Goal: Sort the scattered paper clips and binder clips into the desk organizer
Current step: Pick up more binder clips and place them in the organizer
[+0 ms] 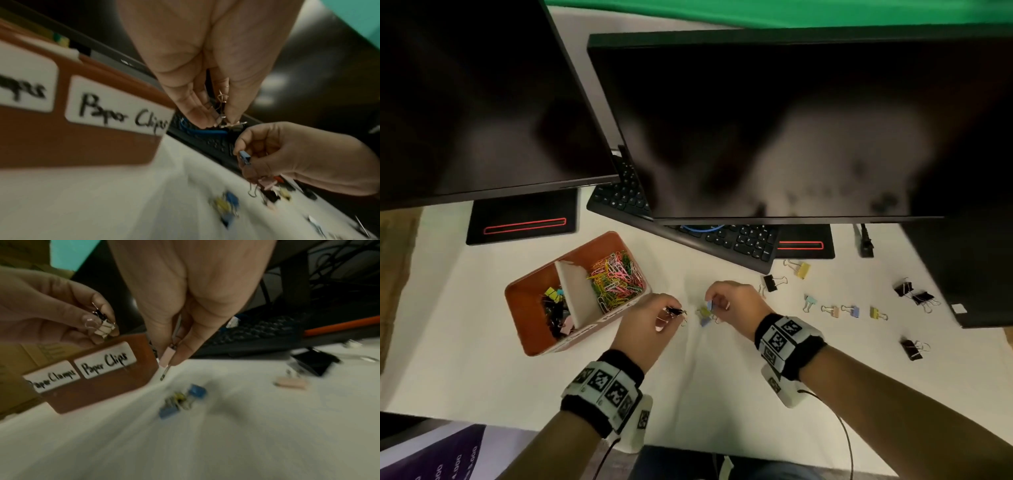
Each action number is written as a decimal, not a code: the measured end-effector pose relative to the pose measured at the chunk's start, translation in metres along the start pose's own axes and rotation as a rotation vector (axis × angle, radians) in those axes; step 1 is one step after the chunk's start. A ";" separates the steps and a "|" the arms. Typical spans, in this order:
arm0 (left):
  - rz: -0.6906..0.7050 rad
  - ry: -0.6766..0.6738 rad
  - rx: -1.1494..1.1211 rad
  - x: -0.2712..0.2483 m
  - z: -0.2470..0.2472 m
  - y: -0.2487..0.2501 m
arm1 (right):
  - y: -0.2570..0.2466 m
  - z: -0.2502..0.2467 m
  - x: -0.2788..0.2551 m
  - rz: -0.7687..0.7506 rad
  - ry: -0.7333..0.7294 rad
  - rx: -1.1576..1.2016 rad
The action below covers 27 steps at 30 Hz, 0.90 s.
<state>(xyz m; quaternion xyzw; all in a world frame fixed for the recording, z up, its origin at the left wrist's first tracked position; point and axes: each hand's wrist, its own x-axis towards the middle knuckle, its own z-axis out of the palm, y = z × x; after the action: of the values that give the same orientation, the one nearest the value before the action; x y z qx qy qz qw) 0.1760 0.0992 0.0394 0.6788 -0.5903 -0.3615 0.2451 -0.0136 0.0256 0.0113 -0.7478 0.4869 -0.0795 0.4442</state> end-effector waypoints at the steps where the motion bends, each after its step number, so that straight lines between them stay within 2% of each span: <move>1: 0.008 0.044 -0.002 -0.004 -0.013 0.000 | -0.011 -0.002 0.000 -0.018 -0.002 0.029; 5: -0.046 0.208 0.090 -0.019 -0.074 -0.016 | -0.070 0.004 0.013 -0.148 -0.011 0.122; 9: -0.248 0.327 0.110 -0.033 -0.131 -0.044 | -0.147 0.037 0.038 -0.315 -0.070 0.115; 12: -0.342 0.313 0.147 -0.035 -0.156 -0.064 | -0.192 0.072 0.059 -0.349 -0.106 0.109; 15: -0.393 0.235 0.053 -0.032 -0.168 -0.079 | -0.213 0.101 0.075 -0.297 -0.153 0.069; 18: -0.334 0.171 0.111 -0.029 -0.172 -0.081 | -0.212 0.105 0.075 -0.271 -0.192 0.028; 21: -0.249 0.180 0.148 -0.025 -0.170 -0.070 | -0.189 0.087 0.066 -0.294 -0.140 0.026; 24: -0.174 0.113 0.083 -0.016 -0.155 -0.049 | -0.143 0.059 0.050 -0.270 -0.074 -0.013; 27: -0.081 -0.005 0.024 -0.001 -0.124 -0.021 | -0.080 0.029 0.033 -0.166 0.042 -0.123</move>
<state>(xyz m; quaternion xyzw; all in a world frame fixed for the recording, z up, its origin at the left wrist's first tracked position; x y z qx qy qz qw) 0.2855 0.0927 0.1005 0.7042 -0.5670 -0.3657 0.2209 0.0724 0.0266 0.0430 -0.8098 0.4363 -0.1017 0.3789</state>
